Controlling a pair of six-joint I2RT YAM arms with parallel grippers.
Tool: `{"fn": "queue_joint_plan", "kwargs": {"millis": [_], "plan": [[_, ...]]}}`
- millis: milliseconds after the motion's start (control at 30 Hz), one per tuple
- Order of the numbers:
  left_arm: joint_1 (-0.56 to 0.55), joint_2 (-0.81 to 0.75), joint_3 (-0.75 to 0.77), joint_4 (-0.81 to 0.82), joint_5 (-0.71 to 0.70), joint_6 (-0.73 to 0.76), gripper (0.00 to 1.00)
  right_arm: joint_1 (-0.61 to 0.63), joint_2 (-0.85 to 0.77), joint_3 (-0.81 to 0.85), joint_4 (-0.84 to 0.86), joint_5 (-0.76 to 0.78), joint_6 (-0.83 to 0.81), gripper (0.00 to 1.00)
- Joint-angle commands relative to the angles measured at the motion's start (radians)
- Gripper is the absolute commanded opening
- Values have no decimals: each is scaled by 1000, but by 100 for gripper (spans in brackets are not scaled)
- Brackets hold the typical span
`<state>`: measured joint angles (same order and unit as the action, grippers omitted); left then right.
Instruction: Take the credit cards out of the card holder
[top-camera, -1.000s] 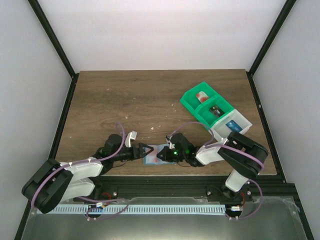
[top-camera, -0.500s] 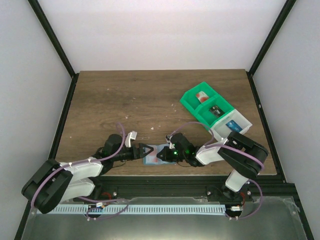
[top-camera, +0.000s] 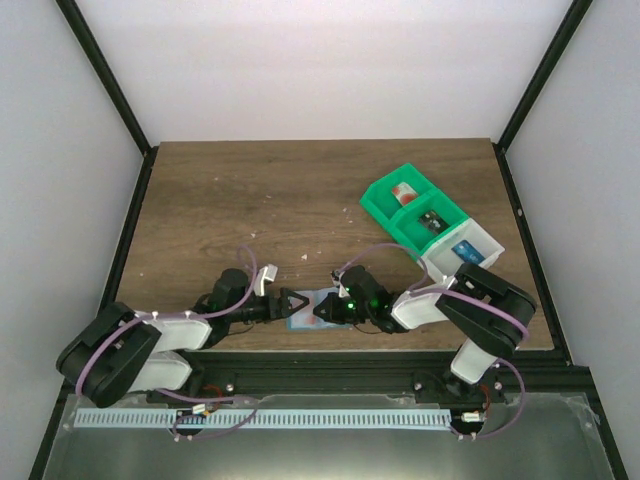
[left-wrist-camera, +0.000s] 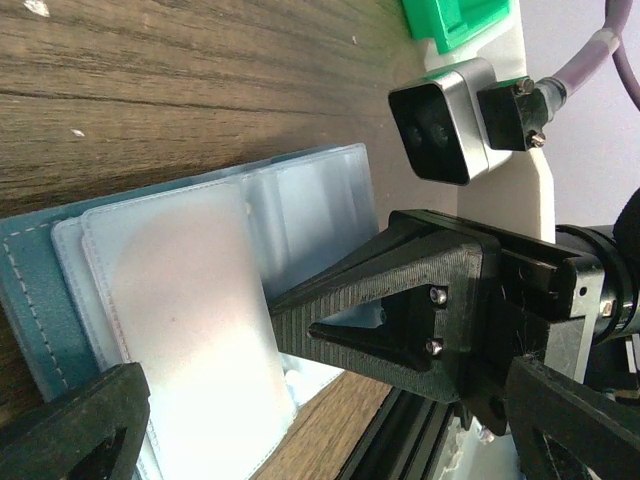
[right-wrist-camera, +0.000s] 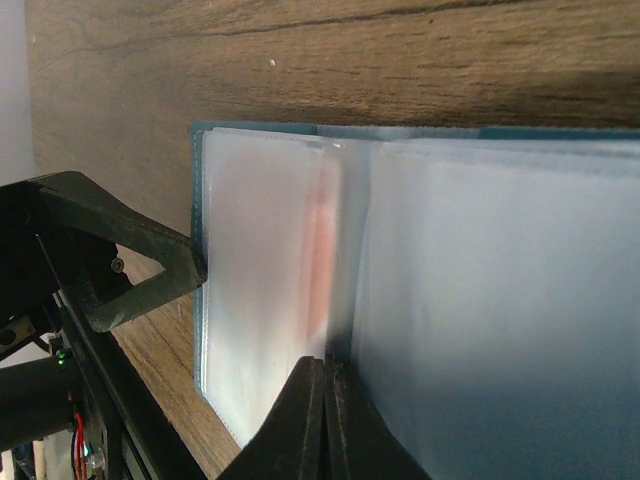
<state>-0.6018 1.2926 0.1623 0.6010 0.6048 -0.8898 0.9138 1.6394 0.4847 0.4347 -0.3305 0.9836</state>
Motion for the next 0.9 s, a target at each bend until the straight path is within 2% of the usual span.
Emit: {"fn": "queue_joint_plan", "kwargs": {"millis": [0, 167, 467, 867], "plan": [[4, 1, -6, 44, 15, 4, 99, 11, 30, 0, -111, 7, -14, 1], [4, -5, -15, 44, 6, 4, 99, 11, 32, -3, -106, 4, -13, 1], [-18, 51, -33, 159, -7, -79, 99, 11, 26, -7, -87, 5, 5, 1], [-70, 79, 18, 184, -43, -122, 99, 13, 23, -11, -70, 8, 14, 1]]}}
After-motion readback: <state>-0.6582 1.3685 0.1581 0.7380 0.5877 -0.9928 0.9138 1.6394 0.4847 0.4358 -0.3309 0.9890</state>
